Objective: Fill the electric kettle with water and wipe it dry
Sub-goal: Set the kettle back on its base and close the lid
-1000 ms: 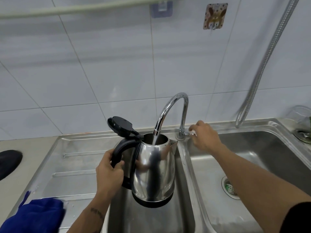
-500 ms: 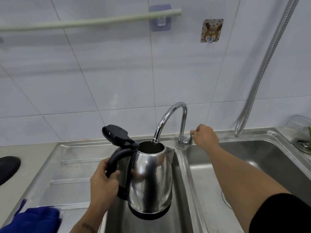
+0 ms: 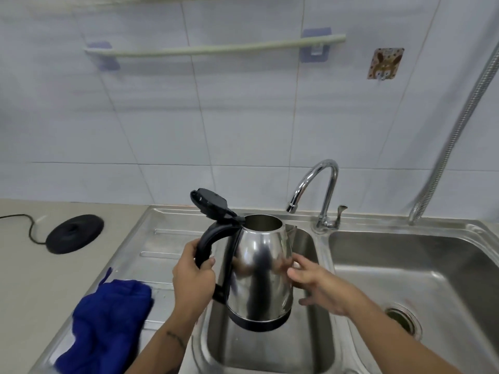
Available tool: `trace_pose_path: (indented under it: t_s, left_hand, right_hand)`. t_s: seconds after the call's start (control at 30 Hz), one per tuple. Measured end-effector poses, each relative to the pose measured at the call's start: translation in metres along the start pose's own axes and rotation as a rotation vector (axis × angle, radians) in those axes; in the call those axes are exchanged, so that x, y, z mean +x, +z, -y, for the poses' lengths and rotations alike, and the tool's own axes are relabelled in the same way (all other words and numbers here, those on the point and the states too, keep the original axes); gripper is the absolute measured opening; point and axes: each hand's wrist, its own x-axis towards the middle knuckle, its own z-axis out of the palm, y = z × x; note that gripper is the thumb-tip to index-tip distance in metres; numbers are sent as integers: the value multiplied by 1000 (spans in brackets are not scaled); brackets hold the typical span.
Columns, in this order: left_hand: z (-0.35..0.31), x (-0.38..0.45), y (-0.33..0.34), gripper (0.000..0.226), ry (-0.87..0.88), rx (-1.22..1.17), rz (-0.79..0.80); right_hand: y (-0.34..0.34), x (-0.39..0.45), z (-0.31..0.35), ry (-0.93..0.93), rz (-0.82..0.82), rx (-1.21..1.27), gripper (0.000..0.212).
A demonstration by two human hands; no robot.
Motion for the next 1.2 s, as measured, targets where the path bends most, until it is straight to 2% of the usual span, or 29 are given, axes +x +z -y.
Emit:
trace_pose_path:
  t_s: [0.07, 0.17, 0.4, 0.63, 0.77, 0.87, 1.1, 1.2]
  left_hand:
    - [-2, -2, -14, 38, 3, -21, -9]
    - [-5, 0, -43, 38, 5, -46, 25]
    - [4, 41, -138, 45, -27, -205, 175]
    - [34, 112, -257, 51, -63, -379, 336]
    - [51, 151, -320, 50, -47, -380, 384]
    - [63, 175, -361, 49, -48, -375, 380]
    - [83, 209, -429, 54, -17, -377, 257]
    - [98, 211, -452, 52, 5, -325, 150]
  right_hand:
    - [25, -1, 3, -65, -28, -5, 92]
    - [63, -4, 6, -164, -73, -30, 68]
    - [153, 9, 14, -270, -198, -38, 49]
    - [272, 42, 30, -357, -283, -90, 72]
    - [339, 69, 43, -378, -290, -76, 83]
    - [385, 89, 48, -383, -279, -64, 88]
    - [463, 138, 54, -443, -244, -25, 69]
    - [493, 164, 50, -438, -186, -29, 79]
